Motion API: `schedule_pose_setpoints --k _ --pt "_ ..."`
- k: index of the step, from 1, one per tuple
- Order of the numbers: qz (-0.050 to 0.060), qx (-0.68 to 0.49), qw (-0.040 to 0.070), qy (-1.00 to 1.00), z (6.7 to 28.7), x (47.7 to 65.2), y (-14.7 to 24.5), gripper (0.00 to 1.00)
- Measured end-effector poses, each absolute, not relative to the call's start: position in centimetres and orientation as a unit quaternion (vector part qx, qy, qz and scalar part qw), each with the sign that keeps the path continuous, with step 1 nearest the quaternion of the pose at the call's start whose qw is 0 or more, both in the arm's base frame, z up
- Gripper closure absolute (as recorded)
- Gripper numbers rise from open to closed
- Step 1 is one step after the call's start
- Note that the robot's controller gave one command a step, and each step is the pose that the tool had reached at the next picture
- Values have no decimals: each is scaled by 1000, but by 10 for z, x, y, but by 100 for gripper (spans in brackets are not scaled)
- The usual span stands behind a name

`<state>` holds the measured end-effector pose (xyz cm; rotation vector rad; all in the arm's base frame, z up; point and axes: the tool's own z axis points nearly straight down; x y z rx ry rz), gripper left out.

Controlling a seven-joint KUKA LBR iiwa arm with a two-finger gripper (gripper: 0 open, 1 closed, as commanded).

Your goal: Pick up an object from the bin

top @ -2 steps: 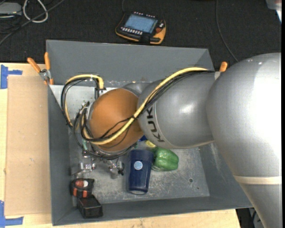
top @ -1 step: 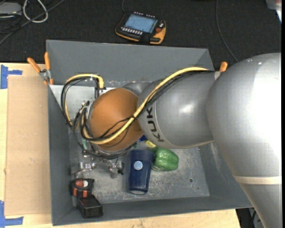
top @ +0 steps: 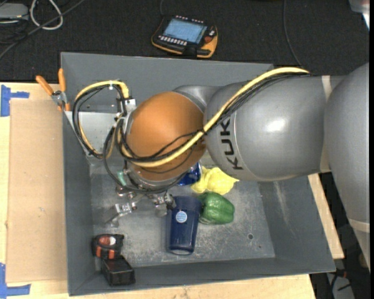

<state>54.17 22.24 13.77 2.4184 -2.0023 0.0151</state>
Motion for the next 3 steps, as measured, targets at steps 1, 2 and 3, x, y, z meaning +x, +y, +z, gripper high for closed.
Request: schedule_pose_setpoints --k 1,2,3 --pt "5 893 2 -450 90 545 182 0" --pt "7 866 -3 -500 140 563 199 0" --pt "4 927 3 -374 77 616 159 0"
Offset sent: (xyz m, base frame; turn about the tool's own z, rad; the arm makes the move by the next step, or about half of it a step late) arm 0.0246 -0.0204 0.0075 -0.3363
